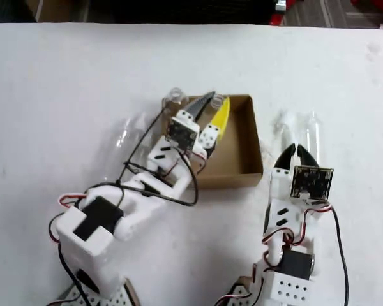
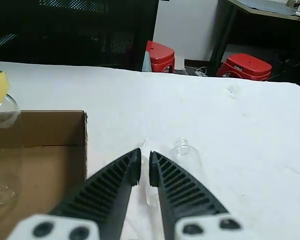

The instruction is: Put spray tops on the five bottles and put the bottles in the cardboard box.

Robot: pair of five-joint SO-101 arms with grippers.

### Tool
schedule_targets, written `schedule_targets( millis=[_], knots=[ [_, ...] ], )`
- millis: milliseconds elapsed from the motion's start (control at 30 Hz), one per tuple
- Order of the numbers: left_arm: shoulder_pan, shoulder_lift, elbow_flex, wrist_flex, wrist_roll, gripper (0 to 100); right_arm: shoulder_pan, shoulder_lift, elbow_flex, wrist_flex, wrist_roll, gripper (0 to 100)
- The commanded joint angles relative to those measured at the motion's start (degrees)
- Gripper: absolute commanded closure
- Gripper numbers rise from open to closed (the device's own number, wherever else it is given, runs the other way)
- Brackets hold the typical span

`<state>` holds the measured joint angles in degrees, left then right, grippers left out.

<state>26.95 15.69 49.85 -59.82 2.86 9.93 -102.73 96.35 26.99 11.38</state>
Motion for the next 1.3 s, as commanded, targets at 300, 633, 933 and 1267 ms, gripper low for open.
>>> schedule_targets(
  millis=[300, 633, 933, 1267],
  knots=[
    [0.04, 0.04, -0.88, -1.14, -0.79, 98, 0.31, 0.13, 0.44, 0.04, 0.26, 98.1],
    [0.04, -0.48, 1.49, 0.88, -0.53, 98, 0.31, 0.13, 0.44, 0.13, 0.26, 98.1],
    [-0.57, -0.40, 1.58, 1.14, -0.70, 98, 0.31, 0.13, 0.44, 0.13, 0.26, 98.1],
    [-0.84, -0.48, 3.25, 1.14, -0.62, 81, 0.31, 0.13, 0.44, 0.13, 0.26, 98.1]
  ],
)
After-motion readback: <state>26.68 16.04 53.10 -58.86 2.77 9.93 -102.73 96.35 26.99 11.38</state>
